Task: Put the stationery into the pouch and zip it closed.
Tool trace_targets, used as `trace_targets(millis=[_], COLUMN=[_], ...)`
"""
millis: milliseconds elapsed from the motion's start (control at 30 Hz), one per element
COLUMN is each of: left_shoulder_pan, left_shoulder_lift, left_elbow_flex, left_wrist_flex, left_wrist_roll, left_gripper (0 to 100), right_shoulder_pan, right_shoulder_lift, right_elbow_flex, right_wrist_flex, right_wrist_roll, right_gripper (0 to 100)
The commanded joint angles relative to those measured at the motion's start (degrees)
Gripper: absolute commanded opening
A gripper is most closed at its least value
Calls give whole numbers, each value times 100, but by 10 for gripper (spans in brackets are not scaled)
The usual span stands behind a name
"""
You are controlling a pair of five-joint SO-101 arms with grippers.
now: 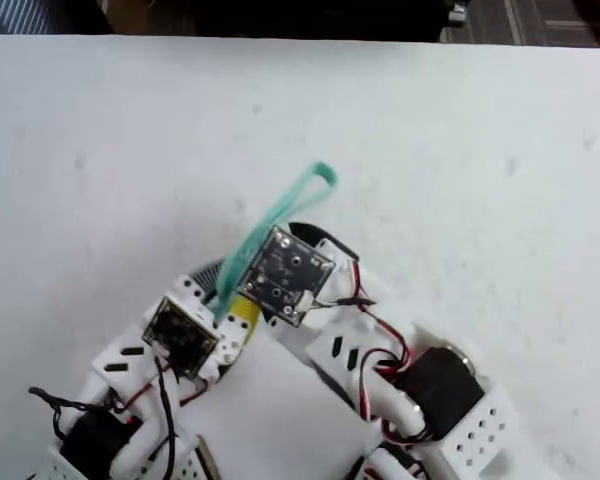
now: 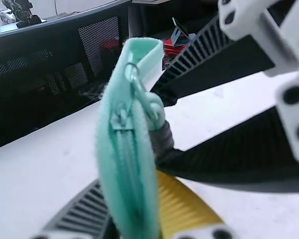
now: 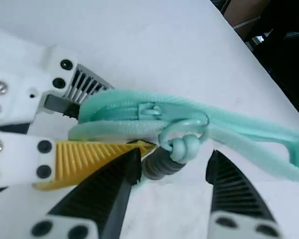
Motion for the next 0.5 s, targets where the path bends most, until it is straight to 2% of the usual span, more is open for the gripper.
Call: trace_targets(millis=[0,133,233,333,467], left_shoulder_pan=[48,48,57,57,57], left_shoulder_lift=[57,57,57,57,57], left_elbow_flex=[-44,-44,-44,-44,-44], left_wrist_flex=[26,26,26,26,26], left_wrist_roll=[-53,-53,-53,-53,-53], left_gripper=[23,23,23,23,27], right_shoulder_pan=[-57,-57,-57,-57,-48], right_shoulder_lift=[40,40,40,-13,-66], right_elbow_flex=[132,308,501,527,396], right_wrist_flex=[-479,-989,-1314,-1481,-1552], right_wrist_roll=[-44,-44,-44,-44,-35], right_gripper=[190,12,60,17,15])
